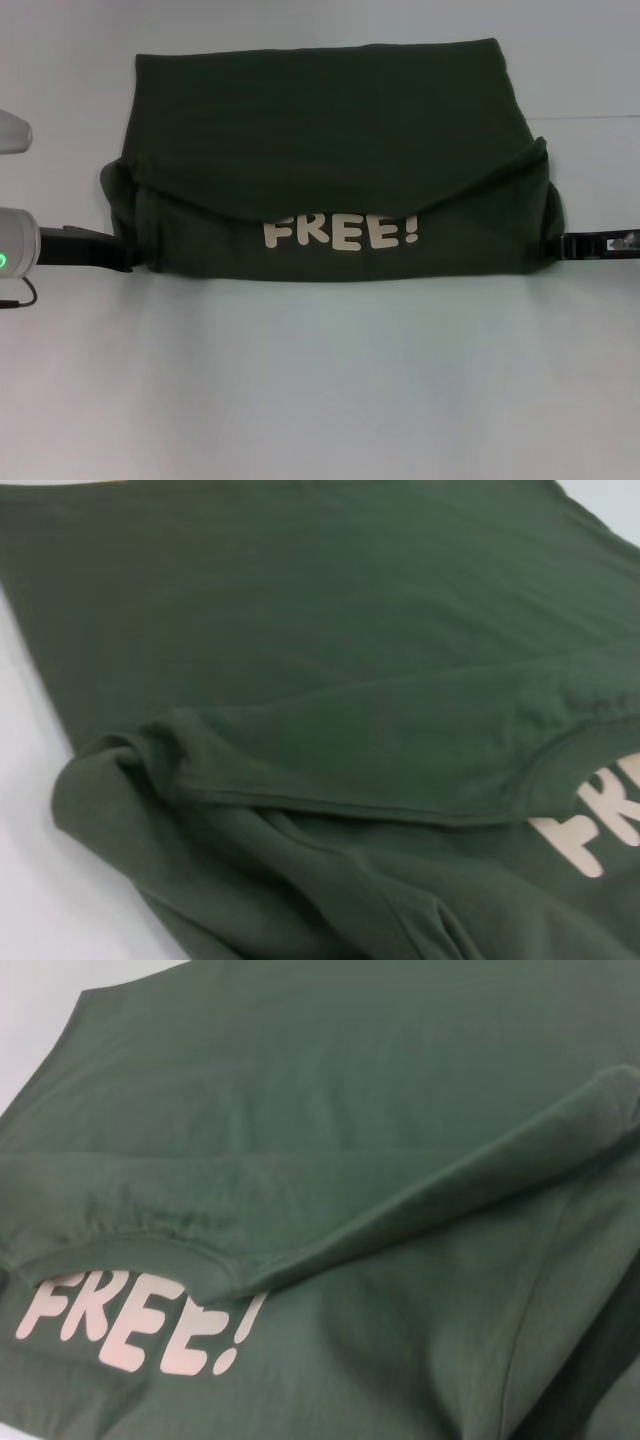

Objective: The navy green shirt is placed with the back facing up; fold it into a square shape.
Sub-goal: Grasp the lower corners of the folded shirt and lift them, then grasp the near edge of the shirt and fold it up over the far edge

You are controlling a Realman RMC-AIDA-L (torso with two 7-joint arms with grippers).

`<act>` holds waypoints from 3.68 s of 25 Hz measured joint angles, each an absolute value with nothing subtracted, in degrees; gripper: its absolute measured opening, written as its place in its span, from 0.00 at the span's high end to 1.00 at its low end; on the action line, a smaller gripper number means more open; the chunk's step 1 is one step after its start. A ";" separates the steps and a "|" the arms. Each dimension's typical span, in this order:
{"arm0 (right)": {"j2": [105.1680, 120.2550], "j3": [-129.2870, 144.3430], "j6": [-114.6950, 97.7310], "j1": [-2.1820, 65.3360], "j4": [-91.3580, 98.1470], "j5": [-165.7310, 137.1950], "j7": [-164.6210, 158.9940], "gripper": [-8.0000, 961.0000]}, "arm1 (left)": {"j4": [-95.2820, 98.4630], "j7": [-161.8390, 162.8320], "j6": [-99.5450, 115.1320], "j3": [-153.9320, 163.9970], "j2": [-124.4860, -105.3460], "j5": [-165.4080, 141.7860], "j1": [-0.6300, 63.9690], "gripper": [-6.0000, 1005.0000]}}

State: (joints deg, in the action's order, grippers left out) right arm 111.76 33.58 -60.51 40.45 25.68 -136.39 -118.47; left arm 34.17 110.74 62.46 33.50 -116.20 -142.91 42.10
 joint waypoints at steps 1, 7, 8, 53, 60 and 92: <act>111.71 33.44 -61.07 40.29 25.90 -136.34 -118.27 0.95 | 34.33 110.84 63.19 33.42 -116.14 -142.90 42.10 0.95; 111.64 32.81 -64.99 39.01 28.87 -136.24 -117.95 0.95 | 36.41 112.95 66.69 33.30 -115.91 -142.86 41.82 0.95; 111.61 32.76 -65.90 38.67 29.54 -136.24 -117.95 0.95 | 36.87 113.39 67.85 33.30 -115.81 -142.86 41.80 0.95; 108.28 23.09 -94.39 30.12 32.55 -133.45 -108.21 0.95 | 46.42 114.74 104.03 24.11 -111.30 -150.44 40.61 0.95; 108.30 22.03 -90.65 31.35 32.53 -125.73 -108.43 0.95 | 45.50 116.40 96.35 19.30 -110.76 -142.98 41.20 0.95; 117.61 22.94 -42.57 47.12 23.18 -103.00 -90.46 0.95 | 29.58 94.87 48.51 19.68 -118.26 -113.85 44.13 0.95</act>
